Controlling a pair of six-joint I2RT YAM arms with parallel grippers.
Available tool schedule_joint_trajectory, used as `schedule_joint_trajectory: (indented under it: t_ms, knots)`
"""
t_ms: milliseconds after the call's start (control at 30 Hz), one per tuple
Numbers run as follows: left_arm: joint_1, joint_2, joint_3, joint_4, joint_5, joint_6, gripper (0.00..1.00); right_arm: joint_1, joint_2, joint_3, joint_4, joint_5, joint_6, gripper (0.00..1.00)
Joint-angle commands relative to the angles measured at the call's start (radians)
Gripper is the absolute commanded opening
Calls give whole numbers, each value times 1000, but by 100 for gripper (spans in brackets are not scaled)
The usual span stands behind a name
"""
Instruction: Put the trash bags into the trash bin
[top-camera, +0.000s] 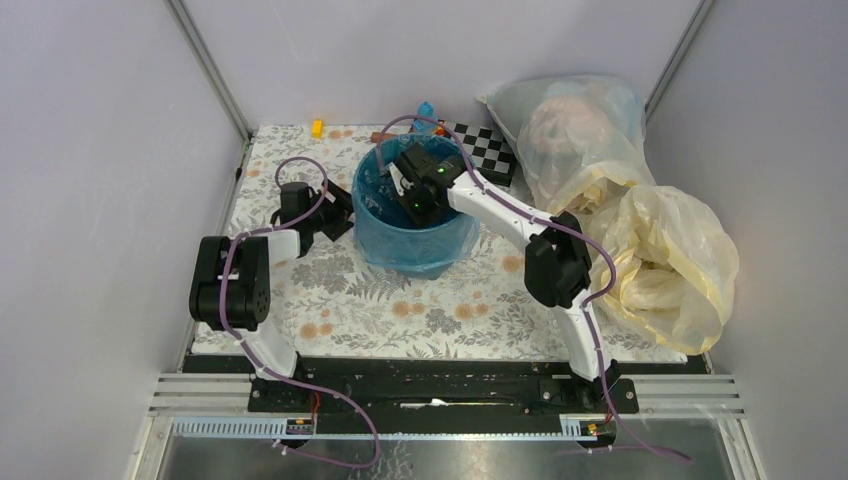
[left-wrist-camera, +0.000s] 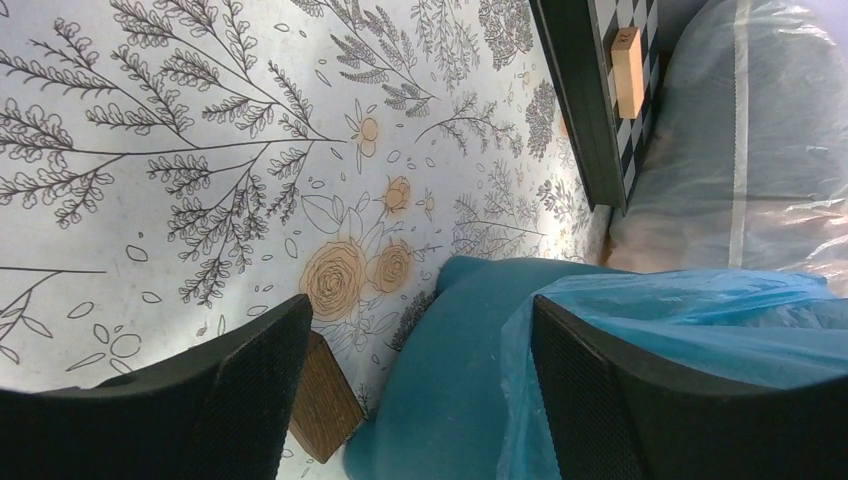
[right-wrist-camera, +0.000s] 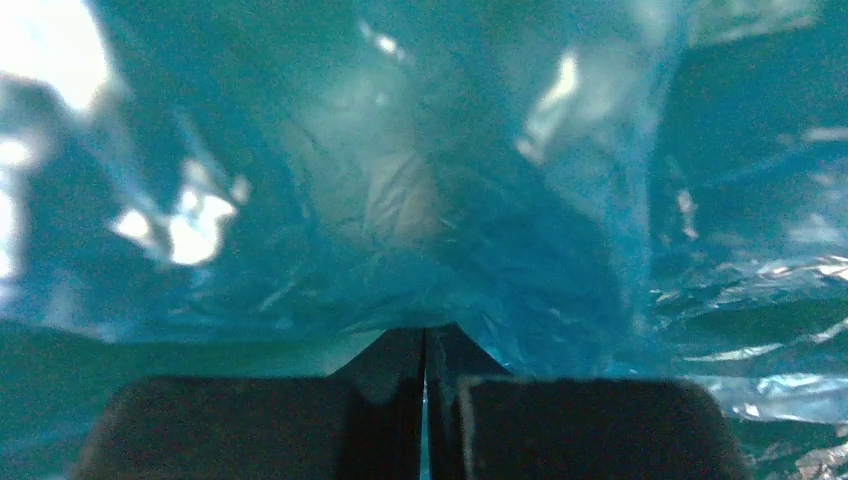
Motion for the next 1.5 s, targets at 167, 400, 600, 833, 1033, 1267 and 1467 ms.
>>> schedule_joint_trajectory:
  t_ms: [167,400,600,833,1033,1267,1467]
  knots:
    - [7,-25,9,4,-36,51,84,5,-14,-45,25,-49,-7,0]
    - [7,-216,-104,53,-115,45,94,-6,17,-59,-2,-87,-12,0]
    - [8,-326,-132,4,-150,32,95,-8,39,-67,-19,-95,-11,0]
    - [9,-429,-128,-46,-161,38,96,-17,64,-81,-26,-105,-9,0]
    - [9,-526,-140,-45,-149,32,96,-26,87,-72,-41,-129,-6,0]
    - [8,-622,-115,-127,-178,43,94,-27,134,-76,-42,-126,-3,0]
    - [8,-665,-102,-153,-184,53,94,-27,175,-78,-41,-121,3,0]
